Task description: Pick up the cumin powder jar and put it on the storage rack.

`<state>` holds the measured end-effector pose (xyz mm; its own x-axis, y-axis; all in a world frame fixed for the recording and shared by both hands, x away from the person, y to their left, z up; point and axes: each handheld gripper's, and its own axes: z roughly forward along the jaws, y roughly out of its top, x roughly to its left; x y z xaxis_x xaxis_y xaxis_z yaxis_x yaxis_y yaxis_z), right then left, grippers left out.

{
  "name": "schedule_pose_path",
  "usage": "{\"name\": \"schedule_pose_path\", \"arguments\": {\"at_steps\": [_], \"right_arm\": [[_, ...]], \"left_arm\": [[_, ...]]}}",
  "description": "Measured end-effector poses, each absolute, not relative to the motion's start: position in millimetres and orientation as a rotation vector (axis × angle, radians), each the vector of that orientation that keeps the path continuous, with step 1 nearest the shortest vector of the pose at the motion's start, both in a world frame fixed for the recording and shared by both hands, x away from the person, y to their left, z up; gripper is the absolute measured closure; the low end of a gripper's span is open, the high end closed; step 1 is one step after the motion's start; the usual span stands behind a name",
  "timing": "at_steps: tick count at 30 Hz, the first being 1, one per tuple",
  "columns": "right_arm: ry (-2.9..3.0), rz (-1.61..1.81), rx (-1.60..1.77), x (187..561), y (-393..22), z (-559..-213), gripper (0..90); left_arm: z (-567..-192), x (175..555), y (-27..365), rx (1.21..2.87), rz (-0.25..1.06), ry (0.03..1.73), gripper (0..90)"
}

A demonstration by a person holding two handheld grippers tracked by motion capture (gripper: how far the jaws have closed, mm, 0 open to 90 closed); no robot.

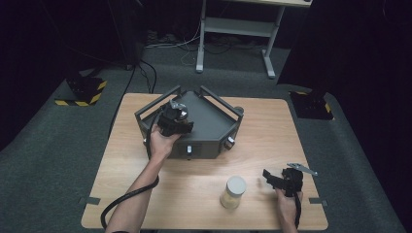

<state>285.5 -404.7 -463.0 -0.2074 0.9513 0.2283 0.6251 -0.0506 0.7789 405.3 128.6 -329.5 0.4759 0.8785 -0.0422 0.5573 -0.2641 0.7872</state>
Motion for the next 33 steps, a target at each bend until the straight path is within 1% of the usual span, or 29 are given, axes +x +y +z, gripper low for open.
{"name": "schedule_pose_path", "arguments": {"at_steps": [4,6,9,15,17,19,33], "right_arm": [[1.844,1.149,1.666,284.9,-404.6,-463.3,5.5],[1.845,1.148,1.665,285.0,-404.4,-463.3,5.5],[1.845,1.148,1.664,284.8,-404.3,-463.3,5.5],[1.845,1.148,1.666,285.0,-404.2,-463.2,5.5],[1.845,1.147,1.666,285.0,-404.1,-463.1,5.5],[1.845,1.147,1.666,285.0,-404.0,-463.1,5.5],[1.841,1.155,1.674,285.1,-405.7,-463.5,5.5]], "left_arm": [[-331.2,400.3,127.8,1.930,0.547,1.199,10.0],[-330.1,397.2,127.8,1.920,0.561,1.204,6.6],[-327.6,391.9,128.4,1.910,0.579,1.201,3.9],[-323.5,381.3,131.3,1.883,0.590,1.207,0.5],[-323.8,377.3,132.4,1.875,0.609,1.203,0.5],[-320.4,374.6,135.3,1.875,0.588,1.213,0.5],[-311.9,340.4,150.2,1.870,0.593,1.192,0.3]]}}
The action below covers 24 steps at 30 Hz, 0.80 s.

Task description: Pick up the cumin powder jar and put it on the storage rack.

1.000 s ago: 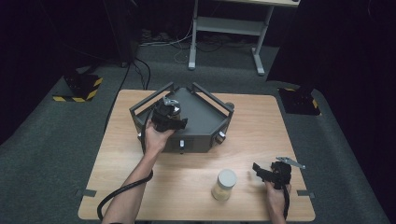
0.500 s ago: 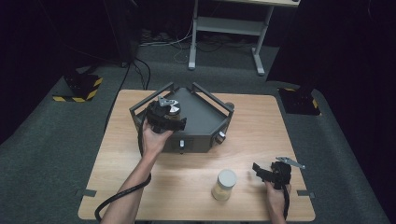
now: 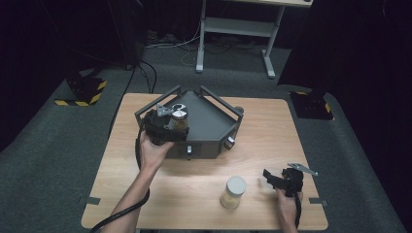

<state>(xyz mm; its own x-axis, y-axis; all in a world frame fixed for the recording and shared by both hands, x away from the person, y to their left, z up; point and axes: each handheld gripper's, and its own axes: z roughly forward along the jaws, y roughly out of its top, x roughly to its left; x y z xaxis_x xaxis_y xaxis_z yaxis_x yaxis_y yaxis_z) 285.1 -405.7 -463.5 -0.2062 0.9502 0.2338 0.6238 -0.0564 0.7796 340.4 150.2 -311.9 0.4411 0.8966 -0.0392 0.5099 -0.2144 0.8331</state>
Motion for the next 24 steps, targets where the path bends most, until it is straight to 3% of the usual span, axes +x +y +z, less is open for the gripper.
{"name": "schedule_pose_path", "arguments": {"at_steps": [14,24], "right_arm": [[1.846,1.152,1.671,285.1,-405.2,-463.3,5.6],[1.858,1.135,1.660,286.1,-402.5,-462.1,5.7]], "left_arm": [[-325.4,294.1,160.8,1.895,0.632,1.170,0.3],[-350.3,271.2,175.8,1.868,0.592,1.219,0.3]]}}
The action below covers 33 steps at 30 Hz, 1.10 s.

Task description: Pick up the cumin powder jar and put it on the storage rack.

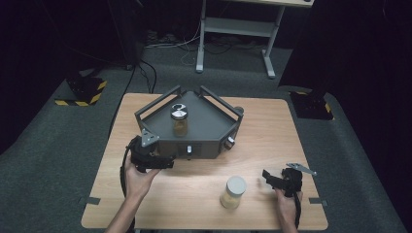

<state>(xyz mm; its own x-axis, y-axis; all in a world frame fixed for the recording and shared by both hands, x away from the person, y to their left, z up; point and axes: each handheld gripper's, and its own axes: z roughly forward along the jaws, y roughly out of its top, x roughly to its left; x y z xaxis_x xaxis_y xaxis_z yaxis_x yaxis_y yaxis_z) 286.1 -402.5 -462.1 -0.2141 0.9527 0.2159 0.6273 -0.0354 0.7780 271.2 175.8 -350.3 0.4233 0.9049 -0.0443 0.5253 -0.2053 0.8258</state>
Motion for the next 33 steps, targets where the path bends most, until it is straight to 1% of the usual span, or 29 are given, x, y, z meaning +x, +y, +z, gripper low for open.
{"name": "schedule_pose_path", "arguments": {"at_steps": [13,21,25,33], "right_arm": [[1.872,1.113,1.647,287.0,-399.7,-460.9,5.6],[1.874,1.110,1.646,287.1,-399.2,-460.6,5.7],[1.874,1.109,1.646,287.1,-399.1,-460.6,5.7],[1.875,1.104,1.642,287.2,-398.4,-460.5,5.7]], "left_arm": [[-394.2,259.1,170.9,1.907,0.550,1.272,0.3],[-419.6,263.5,159.7,1.965,0.544,1.300,0.4],[-429.1,264.7,154.6,1.984,0.558,1.307,0.3],[-440.8,268.5,152.5,1.967,0.554,1.324,0.3]]}}
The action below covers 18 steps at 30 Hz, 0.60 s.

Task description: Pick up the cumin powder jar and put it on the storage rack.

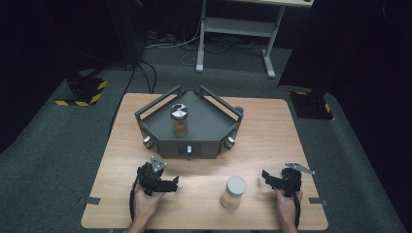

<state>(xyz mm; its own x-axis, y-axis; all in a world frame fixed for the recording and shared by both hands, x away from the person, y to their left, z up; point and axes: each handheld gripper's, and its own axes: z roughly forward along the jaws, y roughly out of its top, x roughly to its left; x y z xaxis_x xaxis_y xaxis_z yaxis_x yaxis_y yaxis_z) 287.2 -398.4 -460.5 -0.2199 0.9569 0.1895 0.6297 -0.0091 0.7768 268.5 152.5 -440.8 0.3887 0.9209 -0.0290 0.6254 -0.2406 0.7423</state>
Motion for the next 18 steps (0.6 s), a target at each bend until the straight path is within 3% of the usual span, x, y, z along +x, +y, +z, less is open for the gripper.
{"name": "schedule_pose_path", "arguments": {"at_steps": [18], "right_arm": [[1.879,1.112,1.640,287.3,-399.5,-460.8,5.7]], "left_arm": [[-457.2,276.2,152.9,1.920,0.532,1.385,0.3]]}}
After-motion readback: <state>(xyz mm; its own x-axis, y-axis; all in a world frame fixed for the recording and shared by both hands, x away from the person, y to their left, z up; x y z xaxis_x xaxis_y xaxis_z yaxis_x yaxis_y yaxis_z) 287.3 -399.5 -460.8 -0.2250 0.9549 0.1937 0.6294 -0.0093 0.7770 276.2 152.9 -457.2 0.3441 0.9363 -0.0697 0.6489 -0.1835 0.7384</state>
